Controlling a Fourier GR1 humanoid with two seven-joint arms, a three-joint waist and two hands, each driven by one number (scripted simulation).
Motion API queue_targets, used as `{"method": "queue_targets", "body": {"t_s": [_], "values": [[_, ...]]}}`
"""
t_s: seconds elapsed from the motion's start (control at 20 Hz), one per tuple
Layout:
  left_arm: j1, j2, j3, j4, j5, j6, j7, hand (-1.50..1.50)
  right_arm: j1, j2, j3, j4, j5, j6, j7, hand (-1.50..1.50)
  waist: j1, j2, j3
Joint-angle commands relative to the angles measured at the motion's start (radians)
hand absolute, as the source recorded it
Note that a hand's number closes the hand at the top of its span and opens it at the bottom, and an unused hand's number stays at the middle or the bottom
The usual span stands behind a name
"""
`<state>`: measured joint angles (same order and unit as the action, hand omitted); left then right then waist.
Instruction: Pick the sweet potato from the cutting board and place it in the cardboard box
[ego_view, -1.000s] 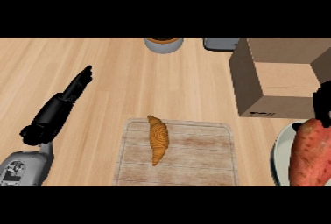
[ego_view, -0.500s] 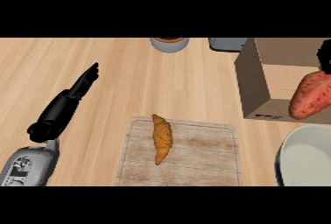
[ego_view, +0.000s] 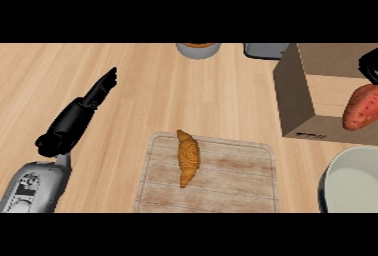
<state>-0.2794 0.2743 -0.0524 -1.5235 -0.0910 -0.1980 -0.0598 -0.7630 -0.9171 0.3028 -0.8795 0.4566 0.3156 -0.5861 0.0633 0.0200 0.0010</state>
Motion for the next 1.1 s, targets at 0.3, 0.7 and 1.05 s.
{"method": "queue_targets", "body": {"t_s": [0.3,0.7,1.05], "values": [[-0.005,-0.015,0.003,0.044,-0.015,0.001,-0.040,0.00,-0.174,0.034,0.097,0.360,0.168,0.090,-0.356,-1.50,-0.005,0.003,0.001],[0.007,-0.003,0.011,0.006,-0.006,-0.006,-0.024,0.00,-0.157,0.183,-0.165,0.462,-0.245,0.283,-0.375,-1.50,-0.012,0.003,0.006],[-0.007,-0.009,0.006,-0.004,-0.006,-0.008,-0.017,0.00,-0.265,0.144,-0.348,0.649,-0.479,0.467,-0.077,-1.50,0.005,0.008,0.003]]}}
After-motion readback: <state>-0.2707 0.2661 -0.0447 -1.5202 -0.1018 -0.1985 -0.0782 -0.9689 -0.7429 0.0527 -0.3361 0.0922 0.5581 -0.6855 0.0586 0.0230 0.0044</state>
